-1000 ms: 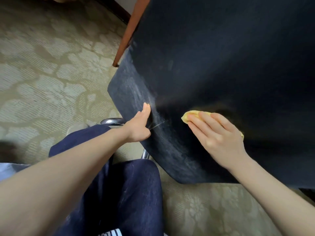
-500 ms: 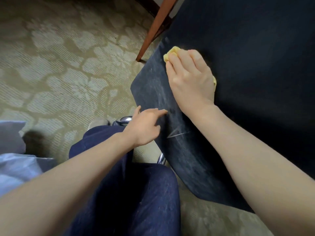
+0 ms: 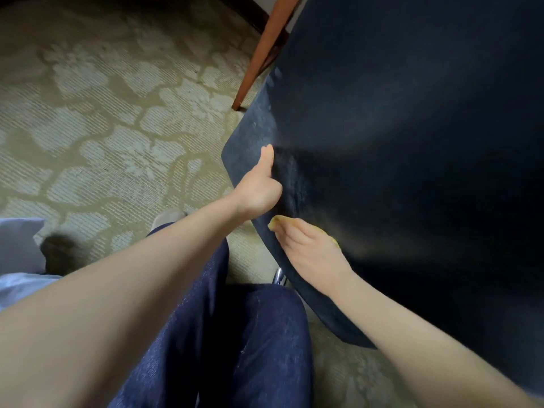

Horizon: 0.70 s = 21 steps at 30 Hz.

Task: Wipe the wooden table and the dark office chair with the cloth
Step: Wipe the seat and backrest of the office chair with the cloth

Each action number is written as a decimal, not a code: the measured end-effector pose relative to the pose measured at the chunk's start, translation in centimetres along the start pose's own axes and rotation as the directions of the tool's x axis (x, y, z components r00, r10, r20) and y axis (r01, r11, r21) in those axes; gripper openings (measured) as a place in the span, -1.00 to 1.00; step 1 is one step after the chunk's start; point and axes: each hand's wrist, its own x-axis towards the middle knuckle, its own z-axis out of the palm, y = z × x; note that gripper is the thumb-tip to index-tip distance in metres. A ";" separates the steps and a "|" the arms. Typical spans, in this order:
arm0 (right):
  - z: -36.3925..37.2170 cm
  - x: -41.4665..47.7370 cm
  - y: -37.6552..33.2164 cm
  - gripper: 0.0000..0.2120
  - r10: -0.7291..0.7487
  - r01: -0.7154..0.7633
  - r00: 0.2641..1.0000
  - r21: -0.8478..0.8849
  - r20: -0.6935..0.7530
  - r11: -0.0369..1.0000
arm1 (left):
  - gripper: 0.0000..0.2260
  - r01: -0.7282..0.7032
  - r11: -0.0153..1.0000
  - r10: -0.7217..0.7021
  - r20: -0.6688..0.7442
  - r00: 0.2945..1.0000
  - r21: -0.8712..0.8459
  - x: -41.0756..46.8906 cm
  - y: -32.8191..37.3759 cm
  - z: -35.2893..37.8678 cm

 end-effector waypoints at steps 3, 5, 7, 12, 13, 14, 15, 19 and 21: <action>0.4 -3.6 -0.7 -0.57 -0.073 0.069 0.997 0.152 0.015 0.986 | -0.23 -0.008 1.000 0.008 0.034 0.999 0.009 -0.7 -0.2 0.5; 0.3 -5.8 -0.1 -0.64 -0.064 0.079 0.996 0.288 -0.061 0.955 | -0.21 -0.024 0.999 0.023 0.055 0.998 0.022 -1.4 -0.6 0.6; 0.1 -8.5 0.4 -0.65 -0.046 0.067 0.996 0.314 -0.075 0.947 | -0.19 -0.045 0.998 0.041 0.083 0.996 0.043 -2.2 -1.0 0.8; -1.6 -12.5 3.5 -0.66 0.142 -0.079 0.974 0.324 -0.178 0.943 | -0.18 -0.042 0.998 0.037 0.122 0.992 0.041 -3.1 -1.8 1.4; -2.3 -12.6 4.5 -0.68 0.181 -0.109 0.961 0.314 -0.208 0.943 | -0.18 -0.043 0.998 0.038 0.129 0.991 0.037 -3.2 -1.7 1.6; -3.0 -12.5 5.5 -0.68 0.223 -0.145 0.947 0.309 -0.231 0.940 | -0.18 -0.049 0.998 0.045 0.135 0.990 0.033 -3.2 -1.7 1.7; -3.7 -12.1 6.6 -0.68 0.267 -0.189 0.930 0.297 -0.251 0.936 | -0.17 -0.058 0.998 0.054 0.138 0.989 0.025 -3.2 -1.7 1.7; -6.7 -7.8 11.3 -0.74 0.420 -0.340 0.829 0.264 -0.369 0.903 | -0.15 -0.064 0.998 0.059 0.150 0.987 0.025 -2.9 -2.4 1.3; -8.0 -5.1 13.8 -0.74 0.455 -0.397 0.812 0.225 -0.366 0.890 | -0.14 -0.072 0.996 0.063 0.165 0.984 0.051 -2.8 -2.7 1.1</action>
